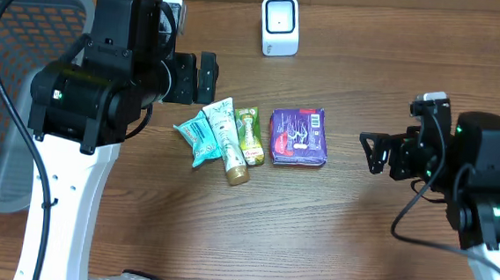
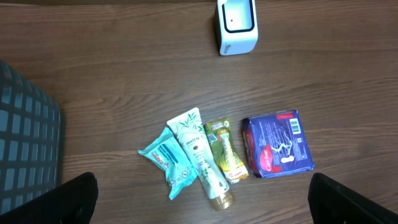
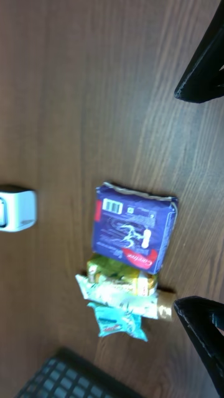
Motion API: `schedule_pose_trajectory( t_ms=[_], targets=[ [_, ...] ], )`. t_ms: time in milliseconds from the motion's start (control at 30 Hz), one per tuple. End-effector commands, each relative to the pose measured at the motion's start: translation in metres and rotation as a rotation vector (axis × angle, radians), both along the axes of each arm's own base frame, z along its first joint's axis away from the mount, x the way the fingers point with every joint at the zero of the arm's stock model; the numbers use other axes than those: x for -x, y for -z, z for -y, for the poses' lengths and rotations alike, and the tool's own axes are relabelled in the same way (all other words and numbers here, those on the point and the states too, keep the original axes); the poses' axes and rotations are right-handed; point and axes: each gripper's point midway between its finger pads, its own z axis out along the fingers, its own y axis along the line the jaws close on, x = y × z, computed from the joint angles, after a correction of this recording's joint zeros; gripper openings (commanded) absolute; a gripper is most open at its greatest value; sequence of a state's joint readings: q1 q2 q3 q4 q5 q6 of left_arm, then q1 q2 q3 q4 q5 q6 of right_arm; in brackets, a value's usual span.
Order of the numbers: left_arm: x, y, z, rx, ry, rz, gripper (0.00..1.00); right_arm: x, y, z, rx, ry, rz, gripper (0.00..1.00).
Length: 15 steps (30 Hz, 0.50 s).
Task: Scan the item barcode
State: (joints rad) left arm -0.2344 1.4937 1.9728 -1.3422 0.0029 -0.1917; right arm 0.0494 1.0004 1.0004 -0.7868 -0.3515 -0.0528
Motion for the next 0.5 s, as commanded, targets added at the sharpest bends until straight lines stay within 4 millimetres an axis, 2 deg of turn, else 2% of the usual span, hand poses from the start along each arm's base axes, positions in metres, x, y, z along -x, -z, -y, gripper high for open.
schedule_pose_trajectory(
  t_ms=[0, 200, 467],
  targets=[
    [-0.003, -0.002, -0.001, -0.002, -0.011, 0.008, 1.0, 0.006, -0.025, 0.0, -0.003, 0.001, 0.082, 1.0],
    [-0.003, -0.002, -0.001, -0.002, -0.011, 0.008, 1.0, 0.017, -0.043, 0.001, -0.006, 0.001, 0.15, 1.0],
    [-0.003, -0.002, -0.001, -0.002, -0.011, 0.008, 1.0, 0.031, -0.053, 0.002, -0.008, 0.001, 0.185, 1.0]
  ],
)
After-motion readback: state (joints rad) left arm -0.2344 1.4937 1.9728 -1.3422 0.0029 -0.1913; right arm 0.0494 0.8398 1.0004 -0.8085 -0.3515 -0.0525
